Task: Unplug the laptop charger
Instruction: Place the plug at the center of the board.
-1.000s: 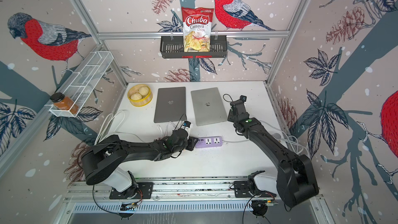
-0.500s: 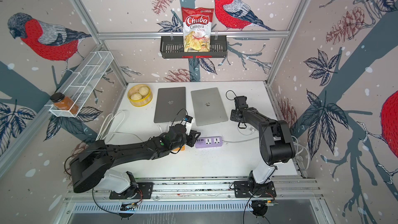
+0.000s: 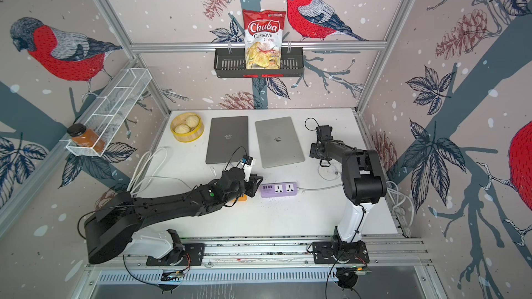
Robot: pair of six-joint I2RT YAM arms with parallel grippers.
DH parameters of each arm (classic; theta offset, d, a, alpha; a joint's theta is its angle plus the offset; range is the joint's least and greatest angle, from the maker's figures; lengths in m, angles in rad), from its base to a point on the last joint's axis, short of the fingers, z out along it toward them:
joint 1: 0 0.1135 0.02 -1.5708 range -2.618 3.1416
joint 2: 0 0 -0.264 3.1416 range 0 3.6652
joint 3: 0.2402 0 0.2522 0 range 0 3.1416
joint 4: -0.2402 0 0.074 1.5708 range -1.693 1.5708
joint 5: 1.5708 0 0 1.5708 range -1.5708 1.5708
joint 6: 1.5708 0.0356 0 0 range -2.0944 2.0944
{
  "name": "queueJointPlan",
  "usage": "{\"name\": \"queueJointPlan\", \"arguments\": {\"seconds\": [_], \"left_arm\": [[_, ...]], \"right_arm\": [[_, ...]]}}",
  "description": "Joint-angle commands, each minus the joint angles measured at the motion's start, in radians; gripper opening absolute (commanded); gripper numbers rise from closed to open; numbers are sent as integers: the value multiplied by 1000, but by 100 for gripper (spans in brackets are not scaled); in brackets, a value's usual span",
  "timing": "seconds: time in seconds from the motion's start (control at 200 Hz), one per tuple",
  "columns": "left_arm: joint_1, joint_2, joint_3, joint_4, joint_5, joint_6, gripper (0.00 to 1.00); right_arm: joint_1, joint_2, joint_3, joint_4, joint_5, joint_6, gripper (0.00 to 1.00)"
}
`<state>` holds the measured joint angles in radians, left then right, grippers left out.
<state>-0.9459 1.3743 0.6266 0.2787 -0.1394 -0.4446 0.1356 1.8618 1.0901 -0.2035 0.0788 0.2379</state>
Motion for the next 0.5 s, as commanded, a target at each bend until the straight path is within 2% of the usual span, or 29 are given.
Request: {"name": "queueJointPlan", "arguments": {"seconds": [0.0, 0.11, 0.21, 0.365, 0.495], "left_arm": [[-1, -24, -5, -18, -22, 16, 35], [-1, -64, -19, -19, -26, 24, 35], [0, -109, -28, -26, -62, 36, 35], [10, -183, -22, -76, -139, 58, 35], [44, -218, 0, -165, -162, 75, 36]], "right_arm": [[-5, -5, -1, 1, 5, 0, 55], [-5, -35, -8, 8, 16, -5, 56], [30, -114, -33, 23, 72, -9, 63], [202, -236, -38, 13, 223, -15, 77], [351, -288, -54, 48, 206, 30, 82]]}}
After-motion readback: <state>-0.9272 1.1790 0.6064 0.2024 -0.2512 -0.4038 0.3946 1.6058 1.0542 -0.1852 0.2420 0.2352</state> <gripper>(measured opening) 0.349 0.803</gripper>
